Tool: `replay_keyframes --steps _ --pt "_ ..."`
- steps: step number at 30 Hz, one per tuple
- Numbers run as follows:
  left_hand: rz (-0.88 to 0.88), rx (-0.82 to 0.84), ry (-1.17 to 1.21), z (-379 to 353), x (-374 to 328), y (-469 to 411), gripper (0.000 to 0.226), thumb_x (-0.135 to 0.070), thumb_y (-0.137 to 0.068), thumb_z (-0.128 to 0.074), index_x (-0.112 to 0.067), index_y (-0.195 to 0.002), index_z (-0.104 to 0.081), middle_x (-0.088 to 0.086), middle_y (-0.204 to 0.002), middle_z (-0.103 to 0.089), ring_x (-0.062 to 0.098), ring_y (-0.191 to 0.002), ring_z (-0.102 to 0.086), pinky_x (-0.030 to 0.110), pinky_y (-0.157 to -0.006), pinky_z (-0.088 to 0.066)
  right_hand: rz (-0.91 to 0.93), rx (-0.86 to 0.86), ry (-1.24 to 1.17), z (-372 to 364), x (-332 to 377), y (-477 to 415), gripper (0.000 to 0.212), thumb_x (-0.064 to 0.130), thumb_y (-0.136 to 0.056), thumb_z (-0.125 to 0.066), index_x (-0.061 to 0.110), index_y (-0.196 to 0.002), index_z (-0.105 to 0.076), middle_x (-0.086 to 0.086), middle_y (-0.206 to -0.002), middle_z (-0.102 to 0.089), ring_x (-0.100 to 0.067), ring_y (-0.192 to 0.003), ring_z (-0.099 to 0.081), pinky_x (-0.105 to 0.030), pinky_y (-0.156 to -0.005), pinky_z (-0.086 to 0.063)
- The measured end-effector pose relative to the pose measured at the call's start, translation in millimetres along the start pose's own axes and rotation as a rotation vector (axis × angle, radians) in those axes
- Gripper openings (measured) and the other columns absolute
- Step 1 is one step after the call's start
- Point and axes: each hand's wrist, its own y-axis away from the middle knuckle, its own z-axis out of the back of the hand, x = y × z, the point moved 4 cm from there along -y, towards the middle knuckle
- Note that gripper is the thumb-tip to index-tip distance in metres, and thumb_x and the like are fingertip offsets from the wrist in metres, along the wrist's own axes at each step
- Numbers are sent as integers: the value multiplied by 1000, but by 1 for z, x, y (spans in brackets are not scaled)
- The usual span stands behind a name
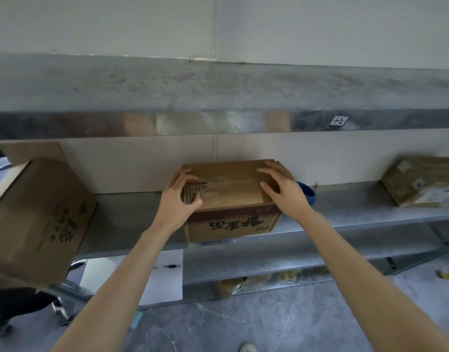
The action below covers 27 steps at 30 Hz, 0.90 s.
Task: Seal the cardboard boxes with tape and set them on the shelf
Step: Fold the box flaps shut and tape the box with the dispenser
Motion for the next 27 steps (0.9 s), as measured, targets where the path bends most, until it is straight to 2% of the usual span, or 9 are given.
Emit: replay_keyframes --steps 3,6,9,14,16,19,21,25,27 --pt "-23 -11 -4 -2 -1 0 34 -7 -81 -73 -18 -112 -61 -4 -135 -50 2 -124 -45 0 -101 -26 78 24 87 -6 11 -1 38 36 -98 -55 26 -136 -56 4 -150 -43 -18 -139 -38 -36 -112 -35" --pt "-20 -32 -10 -5 -1 0 33 -7 -81 -73 -17 -112 -62 -4 -136 -50 5 -127 -44 1 -102 -25 91 73 231 -16 12 0 55 59 -96 -35 31 -139 -53 5 -152 -42 -20 -145 -31 -41 -117 -27" --pt "-17 -47 -5 -10 -4 1 33 -7 -81 -72 -16 -111 -62 -4 -136 -50 9 -131 -45 2 -104 -26 117 59 290 -16 7 0 56 60 -96 -32 32 -139 -53 7 -150 -44 -17 -143 -33 -39 -116 -27" --pt "-9 -87 -1 -19 -6 1 34 -7 -81 -72 -20 -111 -61 -6 -138 -50 6 -132 -44 3 -105 -26 -100 -197 -302 16 -11 -4 30 34 -104 -45 23 -127 -59 9 -127 -56 -4 -121 -50 -17 -101 -37" --pt "1 -104 -11 -20 -6 2 35 -6 -81 -73 -20 -111 -61 -4 -138 -51 3 -131 -43 2 -104 -26 -274 -295 -351 25 -37 -6 28 29 -105 -43 20 -126 -59 7 -125 -55 -10 -119 -52 -17 -96 -39" --pt "3 -129 -30 -20 -8 3 36 -1 -79 -74 -16 -110 -62 -2 -137 -53 1 -129 -44 1 -103 -27 -450 -115 -250 18 -89 -9 34 33 -102 -48 19 -134 -51 -8 -130 -56 -26 -118 -56 -33 -94 -45" --pt "1 -140 -43 -19 -10 2 36 0 -78 -75 -15 -109 -63 -2 -136 -55 4 -130 -46 4 -104 -30 -451 64 -138 10 -111 -6 45 41 -99 -52 25 -140 -44 -11 -132 -56 -33 -116 -57 -44 -92 -49" --pt "29 -160 -68 -19 -13 3 36 2 -77 -74 -15 -107 -65 -4 -134 -57 -10 -128 -43 4 -104 -31 -360 277 133 2 -134 -2 58 37 -95 -56 24 -147 -34 -10 -138 -48 -37 -117 -54 -43 -87 -46" --pt "48 -170 -82 -20 -14 2 37 3 -76 -74 -15 -107 -64 -5 -133 -58 -7 -126 -46 5 -103 -33 -332 303 167 1 -138 -5 62 36 -94 -58 27 -149 -30 -10 -138 -45 -38 -115 -55 -44 -85 -49"
